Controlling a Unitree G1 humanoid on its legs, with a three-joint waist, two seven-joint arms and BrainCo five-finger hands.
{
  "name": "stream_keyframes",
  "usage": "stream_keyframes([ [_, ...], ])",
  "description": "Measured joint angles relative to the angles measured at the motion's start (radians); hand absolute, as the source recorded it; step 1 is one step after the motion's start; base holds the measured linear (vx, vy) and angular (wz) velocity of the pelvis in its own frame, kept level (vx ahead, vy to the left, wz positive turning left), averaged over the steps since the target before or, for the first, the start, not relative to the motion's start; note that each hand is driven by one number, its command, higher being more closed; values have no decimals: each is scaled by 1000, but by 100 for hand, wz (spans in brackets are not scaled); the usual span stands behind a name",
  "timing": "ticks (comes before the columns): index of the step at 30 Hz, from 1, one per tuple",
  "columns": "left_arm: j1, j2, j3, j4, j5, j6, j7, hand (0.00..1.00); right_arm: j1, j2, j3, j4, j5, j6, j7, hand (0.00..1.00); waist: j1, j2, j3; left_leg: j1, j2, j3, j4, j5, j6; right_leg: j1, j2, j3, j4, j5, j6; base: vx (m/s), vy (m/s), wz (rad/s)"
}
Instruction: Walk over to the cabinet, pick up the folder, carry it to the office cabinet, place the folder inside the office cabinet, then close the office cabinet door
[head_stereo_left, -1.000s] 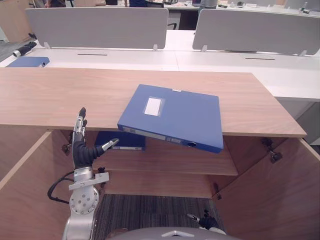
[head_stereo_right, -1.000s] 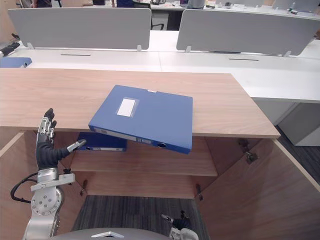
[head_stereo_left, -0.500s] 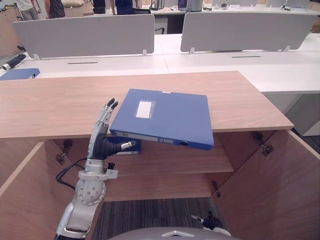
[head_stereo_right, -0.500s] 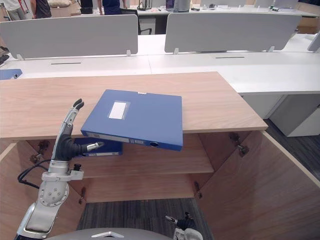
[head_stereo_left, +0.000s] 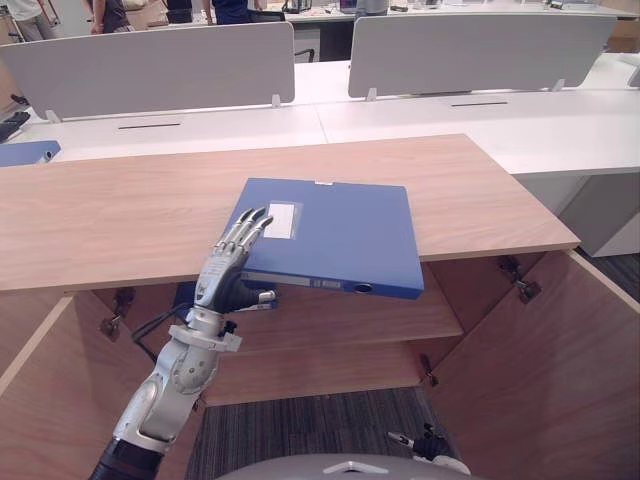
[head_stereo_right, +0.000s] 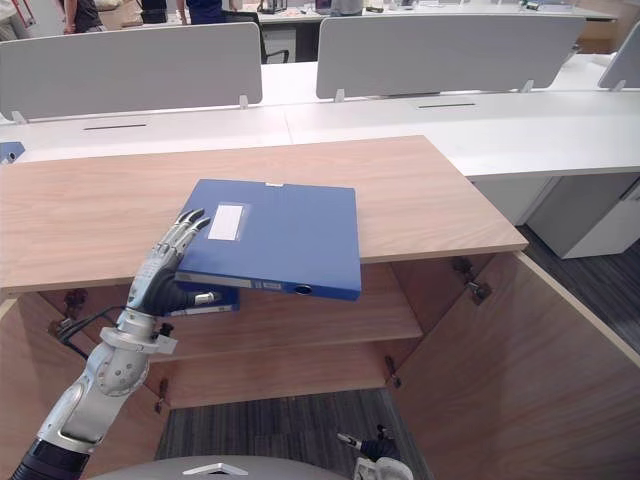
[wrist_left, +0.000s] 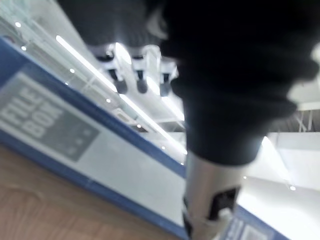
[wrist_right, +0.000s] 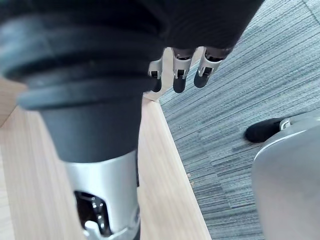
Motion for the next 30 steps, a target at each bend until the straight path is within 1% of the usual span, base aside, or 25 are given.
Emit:
stream_keyframes([
  [2, -4, 1, -2, 15, 17, 8, 0, 0, -2, 1, 0, 6, 0, 0, 0, 0, -8, 0, 0, 0, 0, 2, -4, 0, 0, 2, 0, 2, -6, 4, 1, -39, -25, -3],
  [7, -27, 4, -29, 46, 75, 21, 2, 0, -2, 0, -1, 17, 0, 0, -1, 0, -11, -4, 2, 0, 0, 8, -4, 0, 0, 2, 0, 5, -16, 12, 3, -32, -28, -3],
  [15, -60, 2, -48, 77, 130, 42, 22, 0, -2, 1, -1, 17, 0, 0, -7, 0, -17, -4, 2, -3, 0, 10, -4, 0, 0, 4, 0, 5, -26, 17, 5, -23, -33, -1],
  [16, -61, 1, -50, 79, 138, 45, 27, 100, -2, 1, -1, 18, 0, 0, -7, 0, -19, -4, 2, -4, 0, 10, -4, 0, 0, 4, 0, 5, -26, 17, 4, 0, 0, 0],
  [20, -75, -8, -60, 95, 175, 62, 51, 100, -2, 1, -1, 18, 0, 1, -7, 0, -20, -6, 3, -5, -1, 10, -4, 0, 0, 4, 0, 5, -28, 18, 4, -28, -37, 0],
  [23, -93, -19, -61, 120, 209, 74, 81, 100, -2, 1, -1, 19, 0, 1, -8, 0, -24, -6, 2, -5, -1, 11, -4, 0, 0, 4, 0, 5, -29, 19, 5, -28, -35, -1],
  [25, -98, -40, -62, 131, 241, 80, 97, 100, -2, 2, -1, 19, 0, 1, -8, 0, -30, -8, 3, -5, -1, 12, -5, 0, 0, 4, 0, 6, -30, 19, 5, -28, -34, -1],
  [30, -113, -49, -62, 133, 251, 85, 132, 100, -1, 3, -3, 23, 1, 1, -9, 0, -34, -11, 5, -5, -1, 17, -5, 0, 0, 3, 0, 12, -34, 22, 7, -26, -37, -3],
])
